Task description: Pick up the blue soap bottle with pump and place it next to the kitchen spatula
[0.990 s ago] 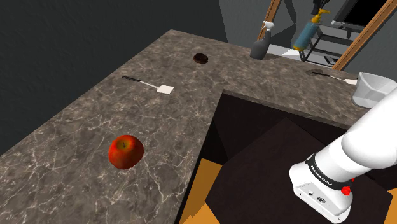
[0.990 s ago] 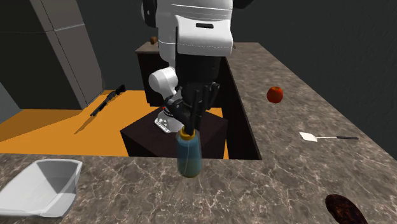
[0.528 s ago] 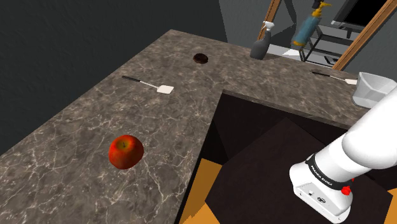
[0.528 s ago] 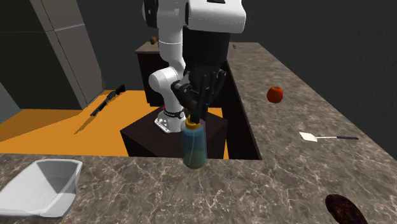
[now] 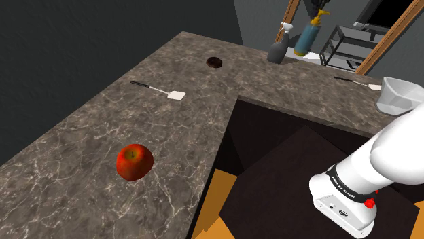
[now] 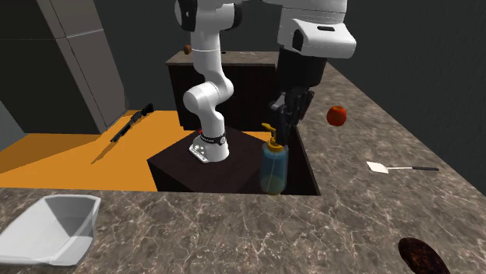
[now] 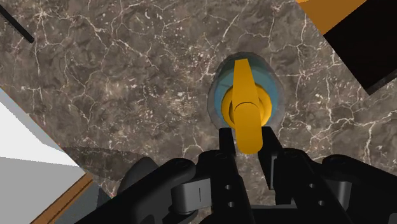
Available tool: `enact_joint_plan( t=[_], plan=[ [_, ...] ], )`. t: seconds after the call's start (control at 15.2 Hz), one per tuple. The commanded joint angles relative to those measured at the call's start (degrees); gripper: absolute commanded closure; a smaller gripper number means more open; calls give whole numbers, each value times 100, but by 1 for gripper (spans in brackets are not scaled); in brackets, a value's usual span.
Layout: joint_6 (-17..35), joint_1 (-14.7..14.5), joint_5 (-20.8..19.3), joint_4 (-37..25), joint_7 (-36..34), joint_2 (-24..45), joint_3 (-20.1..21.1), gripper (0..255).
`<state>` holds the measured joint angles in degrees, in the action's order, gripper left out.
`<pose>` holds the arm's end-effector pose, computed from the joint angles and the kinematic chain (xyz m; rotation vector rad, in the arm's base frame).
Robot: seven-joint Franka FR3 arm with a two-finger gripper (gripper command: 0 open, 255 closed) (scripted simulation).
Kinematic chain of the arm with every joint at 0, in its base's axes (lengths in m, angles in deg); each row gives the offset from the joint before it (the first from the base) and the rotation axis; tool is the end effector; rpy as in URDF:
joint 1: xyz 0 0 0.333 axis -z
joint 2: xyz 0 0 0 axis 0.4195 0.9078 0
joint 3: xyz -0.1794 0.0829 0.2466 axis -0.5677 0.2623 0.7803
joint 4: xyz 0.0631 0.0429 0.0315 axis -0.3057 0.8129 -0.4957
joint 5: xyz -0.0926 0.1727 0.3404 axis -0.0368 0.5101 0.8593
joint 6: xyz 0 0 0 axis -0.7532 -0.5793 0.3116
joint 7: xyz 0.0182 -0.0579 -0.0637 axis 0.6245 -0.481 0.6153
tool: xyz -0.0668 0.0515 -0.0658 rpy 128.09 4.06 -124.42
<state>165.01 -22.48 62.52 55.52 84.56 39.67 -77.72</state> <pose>0.4927 -0.2643 0.6174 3.0706 -0.1227 -0.0691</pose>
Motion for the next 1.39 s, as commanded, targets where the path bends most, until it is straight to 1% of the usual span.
enact_joint_plan(
  t=[0.0, 0.33, 0.66, 0.99, 1.32],
  plan=[
    [99, -146, -39, 208, -301, -97, 138, 255],
    [319, -474, -50, 546, -987, -166, 475, 255],
    [514, -783, -3, 703, -1624, -75, 791, 255],
    [680, -1084, 76, 684, -2216, 159, 1079, 255],
    [805, -1373, 163, 486, -2768, 526, 1344, 255]
  ],
)
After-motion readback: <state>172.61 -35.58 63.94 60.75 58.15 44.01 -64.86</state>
